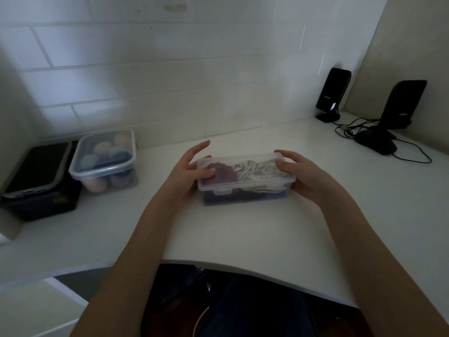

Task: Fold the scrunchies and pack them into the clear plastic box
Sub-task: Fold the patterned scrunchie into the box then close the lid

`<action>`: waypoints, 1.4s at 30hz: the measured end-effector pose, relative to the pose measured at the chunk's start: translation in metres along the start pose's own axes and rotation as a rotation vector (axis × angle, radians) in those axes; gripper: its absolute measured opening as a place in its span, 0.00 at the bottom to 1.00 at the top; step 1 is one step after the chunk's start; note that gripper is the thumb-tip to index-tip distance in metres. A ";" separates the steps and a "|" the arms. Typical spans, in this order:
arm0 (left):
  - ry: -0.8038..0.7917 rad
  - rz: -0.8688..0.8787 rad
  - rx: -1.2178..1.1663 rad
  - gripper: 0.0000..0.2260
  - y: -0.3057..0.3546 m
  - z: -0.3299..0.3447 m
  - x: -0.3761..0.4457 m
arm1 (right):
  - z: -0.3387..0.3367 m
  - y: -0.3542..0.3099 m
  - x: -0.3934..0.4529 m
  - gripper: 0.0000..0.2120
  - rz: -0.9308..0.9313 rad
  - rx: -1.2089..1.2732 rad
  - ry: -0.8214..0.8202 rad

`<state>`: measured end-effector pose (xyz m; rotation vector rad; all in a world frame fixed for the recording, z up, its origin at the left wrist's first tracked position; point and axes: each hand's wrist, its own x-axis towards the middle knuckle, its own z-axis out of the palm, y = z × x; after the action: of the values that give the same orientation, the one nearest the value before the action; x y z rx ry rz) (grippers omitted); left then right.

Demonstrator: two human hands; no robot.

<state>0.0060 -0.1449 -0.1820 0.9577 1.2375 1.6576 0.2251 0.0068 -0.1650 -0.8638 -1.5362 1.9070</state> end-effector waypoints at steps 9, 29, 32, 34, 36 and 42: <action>0.299 0.252 0.593 0.13 -0.010 0.023 -0.013 | 0.038 0.022 -0.001 0.13 -0.429 -0.580 0.548; 0.315 0.655 1.641 0.13 -0.001 0.042 -0.026 | 0.054 0.035 -0.009 0.19 -0.652 -1.354 0.454; 0.243 0.570 1.778 0.24 -0.002 0.052 -0.022 | 0.062 0.037 -0.004 0.25 -0.649 -1.430 0.459; 0.134 0.369 1.786 0.33 -0.005 0.062 -0.018 | 0.069 0.039 0.003 0.23 -0.642 -1.524 0.470; 0.137 0.273 1.767 0.35 -0.010 0.062 -0.008 | 0.076 0.039 0.014 0.22 -0.643 -1.513 0.460; 0.247 0.220 1.821 0.30 -0.011 0.027 0.019 | 0.102 0.034 0.064 0.21 -0.703 -1.422 0.320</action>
<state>0.0253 -0.1162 -0.1845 1.8804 2.9009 0.3169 0.1052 -0.0172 -0.1929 -0.8401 -2.4197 -0.0129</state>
